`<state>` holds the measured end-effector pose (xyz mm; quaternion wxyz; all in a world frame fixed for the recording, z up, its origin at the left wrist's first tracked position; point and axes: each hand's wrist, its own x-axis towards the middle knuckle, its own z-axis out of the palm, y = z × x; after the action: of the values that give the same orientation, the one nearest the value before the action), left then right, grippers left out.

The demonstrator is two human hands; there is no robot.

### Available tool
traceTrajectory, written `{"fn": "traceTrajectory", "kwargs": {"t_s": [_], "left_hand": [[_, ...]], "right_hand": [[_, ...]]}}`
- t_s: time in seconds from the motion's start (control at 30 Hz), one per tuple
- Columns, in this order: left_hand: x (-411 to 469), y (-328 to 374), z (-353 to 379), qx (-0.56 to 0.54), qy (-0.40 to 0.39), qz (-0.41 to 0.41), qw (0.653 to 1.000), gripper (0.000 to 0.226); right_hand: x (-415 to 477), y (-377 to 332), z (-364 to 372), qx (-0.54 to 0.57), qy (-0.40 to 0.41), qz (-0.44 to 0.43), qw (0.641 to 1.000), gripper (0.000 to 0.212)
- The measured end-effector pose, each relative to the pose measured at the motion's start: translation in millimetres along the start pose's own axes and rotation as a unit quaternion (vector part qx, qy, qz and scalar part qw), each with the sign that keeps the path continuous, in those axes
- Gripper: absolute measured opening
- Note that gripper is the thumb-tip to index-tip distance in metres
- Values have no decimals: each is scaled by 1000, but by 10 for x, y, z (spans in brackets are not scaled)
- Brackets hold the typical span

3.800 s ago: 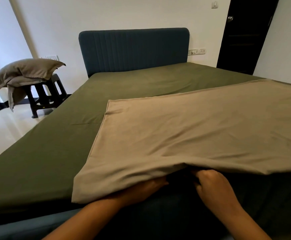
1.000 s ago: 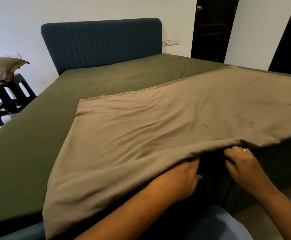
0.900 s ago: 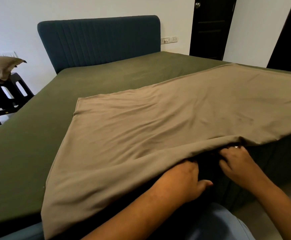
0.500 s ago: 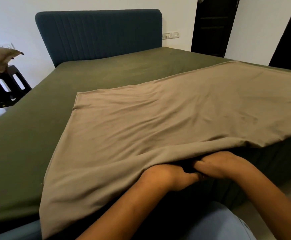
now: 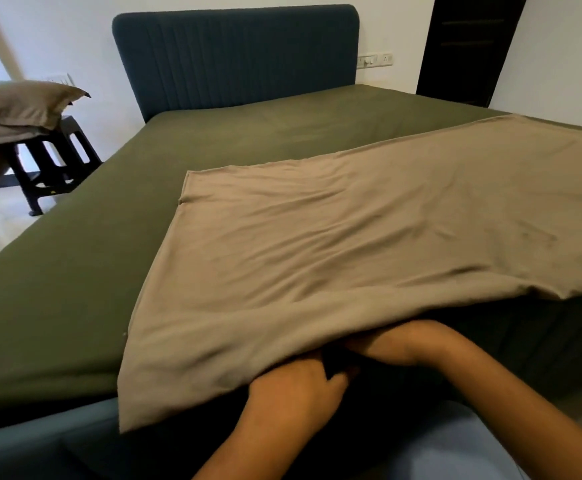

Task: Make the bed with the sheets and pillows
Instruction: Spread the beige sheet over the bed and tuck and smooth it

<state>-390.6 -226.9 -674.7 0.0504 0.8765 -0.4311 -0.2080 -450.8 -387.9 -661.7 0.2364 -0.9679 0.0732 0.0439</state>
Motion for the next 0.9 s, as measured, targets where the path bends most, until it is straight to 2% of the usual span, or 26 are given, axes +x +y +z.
{"fn": "traceTrajectory", "kwargs": {"t_s": [0.03,0.07,0.2,0.27,0.3,0.33,0.4,0.47,0.57,0.63,0.73,0.8,0.9], "left_hand": [[-81,-71,57,51,56,-5,997,58],[-154,-132,68,59,70,-6,996,59],[-558,-524,-372,69,64,-37,995,80],[-834,-721,-789,7,1,-10,1000,95],[-942,-796,-974,-76,-13,-15,997,95],[-1004,-885,-1127,-156,6,-26,987,91],[-910,-1089,-1355,-239,83,-81,964,80],[-479,-1401,-1470,-235,139,-158,949,55],[405,-1815,-1461,-200,122,-222,947,44],[820,-2003,-1372,-173,126,-226,950,46],[1154,-2148,-1225,-121,196,-217,948,50],[1304,-2192,-1201,-112,219,-216,945,49],[1545,-2289,-1251,-164,219,-213,938,46]], "right_hand": [[-30,-63,70,12,17,-11,1000,48],[-72,-163,125,39,51,-48,997,47],[-99,-603,151,92,116,-246,958,23],[-82,-876,-7,134,126,-309,933,19],[-40,-970,-93,159,125,-326,923,19],[29,-1043,-195,178,118,-333,918,19],[318,-1124,-392,173,120,-308,928,17],[792,-1082,-518,146,122,-245,951,17],[1610,-884,-546,43,129,-147,980,21],[2078,-740,-448,-24,123,-87,988,29],[2499,-588,-134,-99,58,11,993,48],[2637,-545,85,-132,29,45,990,53],[2785,-541,183,-143,43,57,987,54]]}}
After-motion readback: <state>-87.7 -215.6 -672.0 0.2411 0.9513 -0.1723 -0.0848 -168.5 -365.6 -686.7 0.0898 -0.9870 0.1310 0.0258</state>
